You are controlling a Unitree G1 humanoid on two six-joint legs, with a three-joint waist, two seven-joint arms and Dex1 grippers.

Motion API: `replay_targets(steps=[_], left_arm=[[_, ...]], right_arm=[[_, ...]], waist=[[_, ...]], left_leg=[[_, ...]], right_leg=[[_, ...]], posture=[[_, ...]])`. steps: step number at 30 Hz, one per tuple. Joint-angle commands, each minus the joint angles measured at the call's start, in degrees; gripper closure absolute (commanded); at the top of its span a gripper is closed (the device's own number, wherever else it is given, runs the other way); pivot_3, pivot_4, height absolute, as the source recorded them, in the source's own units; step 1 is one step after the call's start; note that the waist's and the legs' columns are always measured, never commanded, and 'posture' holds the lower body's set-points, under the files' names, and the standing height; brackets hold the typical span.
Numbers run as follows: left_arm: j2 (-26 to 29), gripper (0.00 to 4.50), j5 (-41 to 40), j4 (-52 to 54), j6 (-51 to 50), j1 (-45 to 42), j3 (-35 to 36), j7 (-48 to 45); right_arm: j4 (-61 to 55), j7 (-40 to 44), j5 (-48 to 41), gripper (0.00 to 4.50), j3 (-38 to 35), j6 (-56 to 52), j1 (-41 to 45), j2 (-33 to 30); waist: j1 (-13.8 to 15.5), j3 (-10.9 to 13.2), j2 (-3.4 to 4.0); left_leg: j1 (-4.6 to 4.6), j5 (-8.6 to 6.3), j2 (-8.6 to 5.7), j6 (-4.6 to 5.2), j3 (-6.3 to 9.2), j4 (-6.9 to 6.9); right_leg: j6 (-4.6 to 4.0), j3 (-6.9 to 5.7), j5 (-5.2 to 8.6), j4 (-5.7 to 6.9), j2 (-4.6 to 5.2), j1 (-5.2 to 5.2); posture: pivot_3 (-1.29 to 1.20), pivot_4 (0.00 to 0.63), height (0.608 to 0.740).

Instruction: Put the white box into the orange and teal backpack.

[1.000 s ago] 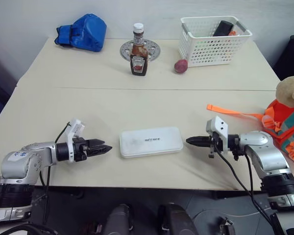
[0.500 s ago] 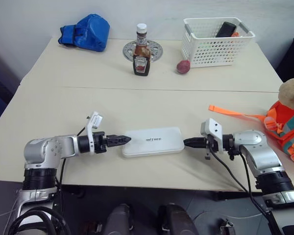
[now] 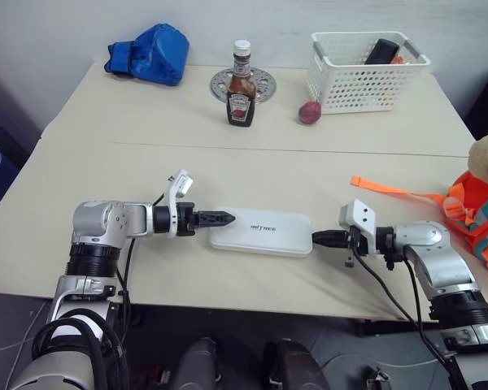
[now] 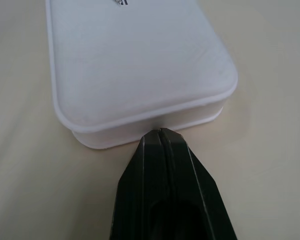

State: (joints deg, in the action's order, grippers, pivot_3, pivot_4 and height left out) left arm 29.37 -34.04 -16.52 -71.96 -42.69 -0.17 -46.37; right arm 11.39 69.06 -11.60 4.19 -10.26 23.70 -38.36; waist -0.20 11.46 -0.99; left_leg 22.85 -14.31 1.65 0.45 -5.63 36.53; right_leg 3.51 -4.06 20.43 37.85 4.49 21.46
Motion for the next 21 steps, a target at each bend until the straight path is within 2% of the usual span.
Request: replay_targets(steps=[1,5,8,12,21], left_arm=[[2.2,0.04,-0.1,1.2,0.4,0.5,-3.0,-4.2],[9.9,0.04,-0.4,3.6,0.4,2.9,-2.5,-8.5],[11.3,0.04,-0.7,3.6,0.0,3.1,-2.7,-9.8],[10.4,0.04,-0.1,3.9,0.1,3.1,-4.3,-9.8],[4.6,0.04,1.4,1.8,0.6,1.8,-7.7,-9.1]], right_arm=[[-3.0,-0.2,-1.0,4.5,0.9,-0.2,-0.5,1.2],[-3.3,-0.5,-1.0,4.5,0.5,-0.3,-1.0,1.1],[-3.1,-0.8,-0.9,4.5,0.6,-0.1,-1.1,1.3],[-2.6,-1.2,-0.6,4.5,1.1,0.2,-0.7,1.8],[-2.4,-1.2,-0.4,4.5,1.1,0.9,-0.4,2.0]], waist=[[-0.1,0.0,0.0],[-1.2,0.0,-0.01],[-1.4,0.0,-0.02],[-1.3,0.0,-0.02],[-1.0,0.0,-0.02]], left_leg=[[0.0,0.0,0.0,-0.01,0.0,0.0],[0.02,0.05,0.06,-0.09,-0.01,-0.06],[0.01,0.07,0.06,-0.12,-0.01,-0.14],[0.04,0.07,0.03,-0.09,0.0,-0.12],[0.04,0.08,0.0,-0.06,0.01,-0.09]], right_leg=[[0.0,0.0,0.0,0.0,0.0,0.01],[-0.03,0.02,0.01,0.01,-0.06,0.08],[-0.04,0.02,0.02,0.0,-0.05,0.1],[-0.04,0.03,0.02,0.0,-0.03,0.09],[-0.04,0.02,0.02,0.01,-0.01,0.07]], posture=[[0.0,0.15,0.74],[0.0,0.15,0.74],[0.0,0.15,0.74],[0.0,0.15,0.74],[0.0,0.15,0.74]])
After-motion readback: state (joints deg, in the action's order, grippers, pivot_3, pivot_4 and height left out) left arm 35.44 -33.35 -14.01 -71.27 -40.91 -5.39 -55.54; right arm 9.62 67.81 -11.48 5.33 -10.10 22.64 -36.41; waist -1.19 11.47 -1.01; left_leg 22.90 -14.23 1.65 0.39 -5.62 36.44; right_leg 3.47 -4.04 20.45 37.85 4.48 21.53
